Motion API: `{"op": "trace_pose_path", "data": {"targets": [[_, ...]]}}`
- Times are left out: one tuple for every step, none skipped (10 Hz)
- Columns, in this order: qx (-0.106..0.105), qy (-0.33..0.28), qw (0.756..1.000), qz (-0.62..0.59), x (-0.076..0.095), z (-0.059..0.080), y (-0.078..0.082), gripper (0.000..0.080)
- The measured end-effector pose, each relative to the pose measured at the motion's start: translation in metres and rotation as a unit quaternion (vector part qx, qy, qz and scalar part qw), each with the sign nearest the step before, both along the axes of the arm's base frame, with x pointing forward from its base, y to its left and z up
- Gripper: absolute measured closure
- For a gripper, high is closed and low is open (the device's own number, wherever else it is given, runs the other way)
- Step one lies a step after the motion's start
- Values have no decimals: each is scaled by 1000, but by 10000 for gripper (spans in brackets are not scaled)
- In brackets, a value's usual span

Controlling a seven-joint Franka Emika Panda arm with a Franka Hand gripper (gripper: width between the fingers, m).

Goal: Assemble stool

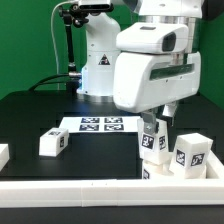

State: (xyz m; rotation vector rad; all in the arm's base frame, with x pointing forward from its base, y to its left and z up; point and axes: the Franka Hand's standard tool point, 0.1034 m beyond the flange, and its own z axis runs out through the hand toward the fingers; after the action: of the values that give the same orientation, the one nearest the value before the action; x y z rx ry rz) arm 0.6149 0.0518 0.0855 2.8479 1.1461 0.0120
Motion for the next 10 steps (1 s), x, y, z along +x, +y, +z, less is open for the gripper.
{"op": "trace_pose_path", "data": {"targets": [[6,4,998,-56,-2,0,-1,463],[11,8,994,-107,-3,0,-2,463],[20,8,988,-154,-3,0,-3,463],[30,8,979,-204,-3,0,-4,462],[35,7,970,-242,-3,0,-5,462],[35,6,967,-252,-3,0,-6,462],[36,6,954,-298,-3,0,-4,462],[36,6,945,-326,-4,0,-3,462],[36,7,935,-352,-5,0,-2,461],[36,7,916,-400,-6,0,-1,461]]}}
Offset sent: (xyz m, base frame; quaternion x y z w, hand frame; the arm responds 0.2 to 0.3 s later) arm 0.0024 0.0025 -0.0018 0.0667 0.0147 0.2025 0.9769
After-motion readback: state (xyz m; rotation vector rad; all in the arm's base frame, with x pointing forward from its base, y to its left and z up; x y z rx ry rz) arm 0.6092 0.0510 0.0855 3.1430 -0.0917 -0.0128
